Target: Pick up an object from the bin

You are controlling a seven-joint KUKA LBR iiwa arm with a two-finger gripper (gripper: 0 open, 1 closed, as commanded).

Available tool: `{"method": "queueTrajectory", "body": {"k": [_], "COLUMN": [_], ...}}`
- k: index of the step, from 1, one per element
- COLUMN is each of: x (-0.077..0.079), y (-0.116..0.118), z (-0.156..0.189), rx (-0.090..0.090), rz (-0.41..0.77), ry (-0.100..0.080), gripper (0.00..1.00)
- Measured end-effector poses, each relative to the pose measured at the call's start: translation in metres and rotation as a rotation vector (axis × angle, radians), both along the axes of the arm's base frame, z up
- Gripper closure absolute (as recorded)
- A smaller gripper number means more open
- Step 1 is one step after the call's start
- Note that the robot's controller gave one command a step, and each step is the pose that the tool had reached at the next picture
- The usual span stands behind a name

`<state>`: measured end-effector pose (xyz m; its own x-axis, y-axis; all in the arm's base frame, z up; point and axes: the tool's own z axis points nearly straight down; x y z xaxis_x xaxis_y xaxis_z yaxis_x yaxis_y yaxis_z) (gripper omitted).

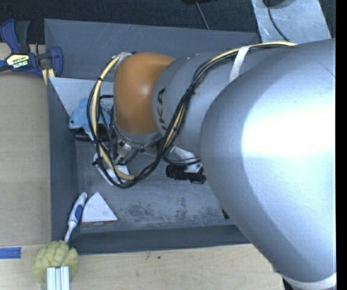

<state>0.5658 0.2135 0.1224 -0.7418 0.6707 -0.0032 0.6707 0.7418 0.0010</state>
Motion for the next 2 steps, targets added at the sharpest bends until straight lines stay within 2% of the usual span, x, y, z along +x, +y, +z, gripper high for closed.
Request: {"method": "queueTrajectory", "body": {"k": [1, 2], "x": [0.0018, 0.0022], "y": [0.0005, 0.0003], "z": [0.0309, 0.0388], "rx": [0.003, 0.003], "rz": [0.002, 0.003], "ry": [-0.007, -0.008], "gripper": [1.0, 1.0]}}
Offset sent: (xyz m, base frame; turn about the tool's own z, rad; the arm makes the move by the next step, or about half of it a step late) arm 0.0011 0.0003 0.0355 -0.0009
